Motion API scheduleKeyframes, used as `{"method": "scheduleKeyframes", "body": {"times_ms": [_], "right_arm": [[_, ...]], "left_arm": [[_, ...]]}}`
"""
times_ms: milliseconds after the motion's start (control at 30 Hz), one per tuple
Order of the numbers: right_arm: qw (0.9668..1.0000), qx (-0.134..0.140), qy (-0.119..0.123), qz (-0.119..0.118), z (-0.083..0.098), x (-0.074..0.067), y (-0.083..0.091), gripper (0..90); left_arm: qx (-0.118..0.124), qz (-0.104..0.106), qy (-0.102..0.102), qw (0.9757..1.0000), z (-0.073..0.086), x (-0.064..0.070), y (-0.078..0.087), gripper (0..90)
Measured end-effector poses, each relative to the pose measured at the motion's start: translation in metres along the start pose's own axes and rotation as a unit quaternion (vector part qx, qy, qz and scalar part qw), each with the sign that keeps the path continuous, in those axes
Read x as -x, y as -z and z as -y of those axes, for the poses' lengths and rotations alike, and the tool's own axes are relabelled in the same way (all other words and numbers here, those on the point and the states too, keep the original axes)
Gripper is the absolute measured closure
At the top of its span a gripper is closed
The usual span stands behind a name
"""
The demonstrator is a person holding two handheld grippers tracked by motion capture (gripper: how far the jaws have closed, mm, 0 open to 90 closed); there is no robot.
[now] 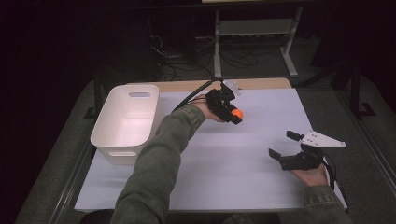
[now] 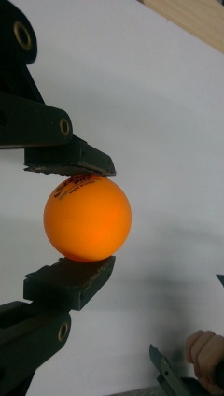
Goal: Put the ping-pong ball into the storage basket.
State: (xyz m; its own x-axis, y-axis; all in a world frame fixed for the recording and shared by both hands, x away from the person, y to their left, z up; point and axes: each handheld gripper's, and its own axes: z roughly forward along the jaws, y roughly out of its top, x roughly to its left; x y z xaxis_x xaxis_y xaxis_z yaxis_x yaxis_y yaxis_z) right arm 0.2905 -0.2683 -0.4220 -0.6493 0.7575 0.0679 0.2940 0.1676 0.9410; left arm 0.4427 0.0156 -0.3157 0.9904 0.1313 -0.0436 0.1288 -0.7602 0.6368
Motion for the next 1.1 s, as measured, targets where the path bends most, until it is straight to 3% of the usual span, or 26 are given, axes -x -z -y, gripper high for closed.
{"method": "scheduleKeyframes", "body": {"times_ms": [67,500,1100], "right_arm": [[0.9999,0.010,-0.002,-0.004,-0.002,-0.003,-0.001,0.0],[0.9999,0.011,0.002,-0.001,-0.005,-0.005,-0.003,0.0],[0.9999,0.010,0.002,0.005,-0.003,-0.004,-0.001,0.0]], "left_arm": [[0.001,-0.001,-0.002,1.0000,0.000,0.001,0.005,50.3],[0.008,-0.031,-0.003,0.9995,0.007,0.007,0.051,50.4],[0.009,-0.049,-0.018,0.9986,0.012,0.017,0.084,50.4]]}}
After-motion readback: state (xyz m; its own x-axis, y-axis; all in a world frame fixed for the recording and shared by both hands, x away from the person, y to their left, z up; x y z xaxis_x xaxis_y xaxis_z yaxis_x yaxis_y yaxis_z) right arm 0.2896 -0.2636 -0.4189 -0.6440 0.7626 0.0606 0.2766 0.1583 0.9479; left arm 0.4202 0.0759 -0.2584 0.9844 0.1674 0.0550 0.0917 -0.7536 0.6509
